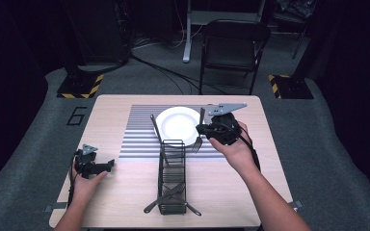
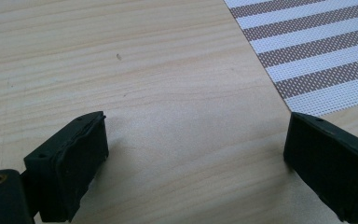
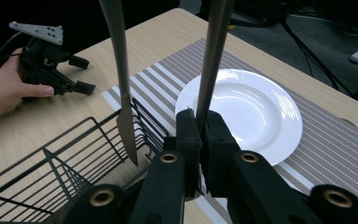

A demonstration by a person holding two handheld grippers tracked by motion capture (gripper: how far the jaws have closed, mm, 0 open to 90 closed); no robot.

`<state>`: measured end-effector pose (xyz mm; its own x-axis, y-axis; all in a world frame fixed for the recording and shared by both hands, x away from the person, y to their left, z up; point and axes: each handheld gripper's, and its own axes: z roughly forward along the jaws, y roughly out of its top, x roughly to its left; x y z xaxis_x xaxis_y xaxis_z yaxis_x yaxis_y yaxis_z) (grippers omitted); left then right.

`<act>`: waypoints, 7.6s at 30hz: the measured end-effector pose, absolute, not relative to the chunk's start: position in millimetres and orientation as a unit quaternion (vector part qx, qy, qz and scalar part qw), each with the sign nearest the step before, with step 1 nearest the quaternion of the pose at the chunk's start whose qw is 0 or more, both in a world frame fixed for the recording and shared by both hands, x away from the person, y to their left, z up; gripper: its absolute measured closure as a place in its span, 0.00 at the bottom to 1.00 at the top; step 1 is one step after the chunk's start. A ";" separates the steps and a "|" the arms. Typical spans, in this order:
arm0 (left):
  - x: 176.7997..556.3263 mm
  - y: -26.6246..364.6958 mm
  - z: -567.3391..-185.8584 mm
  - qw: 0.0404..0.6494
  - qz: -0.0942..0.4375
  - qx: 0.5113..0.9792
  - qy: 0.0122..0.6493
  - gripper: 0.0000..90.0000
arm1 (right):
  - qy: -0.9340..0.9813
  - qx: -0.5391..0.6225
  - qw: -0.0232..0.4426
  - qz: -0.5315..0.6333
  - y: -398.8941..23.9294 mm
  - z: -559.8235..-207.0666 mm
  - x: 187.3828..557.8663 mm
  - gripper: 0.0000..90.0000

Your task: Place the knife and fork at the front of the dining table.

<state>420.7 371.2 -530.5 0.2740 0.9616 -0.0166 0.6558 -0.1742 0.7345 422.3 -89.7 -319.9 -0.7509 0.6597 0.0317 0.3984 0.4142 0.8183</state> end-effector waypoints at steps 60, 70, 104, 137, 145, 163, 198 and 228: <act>420.6 371.2 -530.6 0.325 0.236 0.729 0.555 0.07 | 0.800 0.431 0.178 0.379 -135.7 -432.5 473.9 0.96; 420.7 371.2 -530.6 0.325 0.236 0.729 0.555 0.07 | 0.777 0.456 0.174 0.398 -138.4 -439.3 485.0 0.96; 421.2 371.4 -530.5 0.326 0.235 0.732 0.551 0.07 | 0.719 0.556 0.156 0.387 -134.0 -465.7 534.1 0.94; 421.3 371.5 -530.4 0.326 0.234 0.735 0.547 0.07 | 0.678 0.635 0.124 0.349 -120.6 -463.1 570.3 0.97; 421.4 371.4 -530.5 0.327 0.234 0.736 0.545 0.07 | 0.672 0.645 0.114 0.345 -118.4 -475.6 577.9 0.97; 420.0 370.6 -530.6 0.329 0.232 0.737 0.543 0.07 | 0.638 0.687 0.098 0.334 -120.2 -495.2 582.9 0.97; 420.0 370.6 -530.6 0.329 0.232 0.737 0.543 0.07 | 0.624 0.701 0.101 0.329 -133.6 -504.7 581.4 0.93; 420.0 370.9 -530.5 0.329 0.232 0.737 0.543 0.07 | 0.681 0.626 0.160 0.346 -147.9 -461.4 532.7 0.70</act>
<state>420.0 370.9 -530.5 0.3033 0.9528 -0.0150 0.6479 -0.1947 0.7364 532.7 -147.9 -461.4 -0.1659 0.9625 0.2146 0.7404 -0.0222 0.6719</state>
